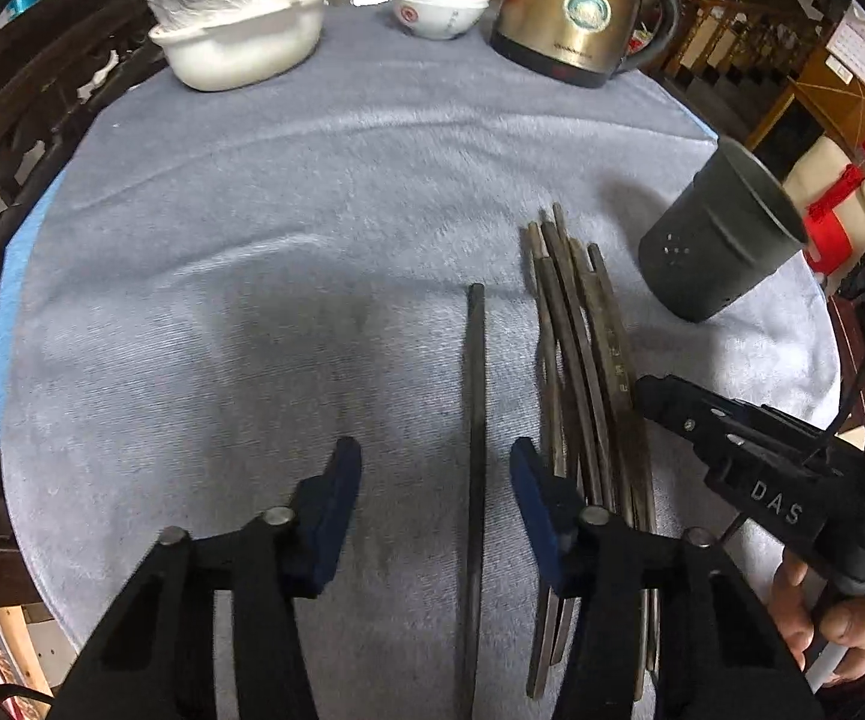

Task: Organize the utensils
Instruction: 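Close the right gripper on a dark chopstick while the left gripper grasps another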

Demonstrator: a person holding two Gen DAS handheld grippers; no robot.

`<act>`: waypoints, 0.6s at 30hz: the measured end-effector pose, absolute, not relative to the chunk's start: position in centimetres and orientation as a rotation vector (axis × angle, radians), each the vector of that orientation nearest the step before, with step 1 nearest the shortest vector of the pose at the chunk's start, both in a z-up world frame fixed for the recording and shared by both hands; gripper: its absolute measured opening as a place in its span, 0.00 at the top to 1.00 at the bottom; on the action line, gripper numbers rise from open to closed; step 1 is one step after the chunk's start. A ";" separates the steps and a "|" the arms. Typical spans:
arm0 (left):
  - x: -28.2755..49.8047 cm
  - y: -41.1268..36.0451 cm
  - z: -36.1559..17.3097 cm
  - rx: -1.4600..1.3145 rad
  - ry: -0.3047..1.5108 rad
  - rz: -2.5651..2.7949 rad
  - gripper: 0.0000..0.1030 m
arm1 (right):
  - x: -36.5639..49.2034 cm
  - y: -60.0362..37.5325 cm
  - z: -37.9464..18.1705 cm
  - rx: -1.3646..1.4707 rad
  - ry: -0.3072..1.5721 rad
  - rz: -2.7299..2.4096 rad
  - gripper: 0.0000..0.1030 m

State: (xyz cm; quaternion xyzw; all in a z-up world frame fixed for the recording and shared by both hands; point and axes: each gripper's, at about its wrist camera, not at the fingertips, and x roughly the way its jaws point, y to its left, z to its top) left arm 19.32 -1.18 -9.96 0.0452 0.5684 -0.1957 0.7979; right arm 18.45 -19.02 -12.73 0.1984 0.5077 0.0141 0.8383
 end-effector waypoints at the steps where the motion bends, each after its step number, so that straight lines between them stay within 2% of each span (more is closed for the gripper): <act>1: 19.4 -1.3 -10.1 0.097 1.229 -0.428 0.58 | 18.4 -19.0 -12.7 0.421 1.071 0.033 0.77; 4: 19.9 -1.6 -10.5 0.083 1.247 -0.437 0.68 | 18.8 -18.5 -12.6 0.407 1.068 0.034 0.83; 6: 20.5 -1.8 -11.2 0.069 1.262 -0.433 0.77 | 19.2 -18.3 -12.6 0.422 1.068 0.048 0.91; 8: 20.9 -1.4 -11.8 0.040 1.286 -0.431 0.78 | 19.2 -17.9 -12.5 0.410 1.067 0.054 0.92; 10: 21.0 -1.0 -11.9 0.037 1.278 -0.413 0.85 | 19.0 -17.9 -12.5 0.404 1.062 0.035 0.92; 18: 21.7 -0.1 -11.6 0.022 1.295 -0.416 0.86 | 17.8 -20.0 -12.5 0.457 1.075 -0.002 0.91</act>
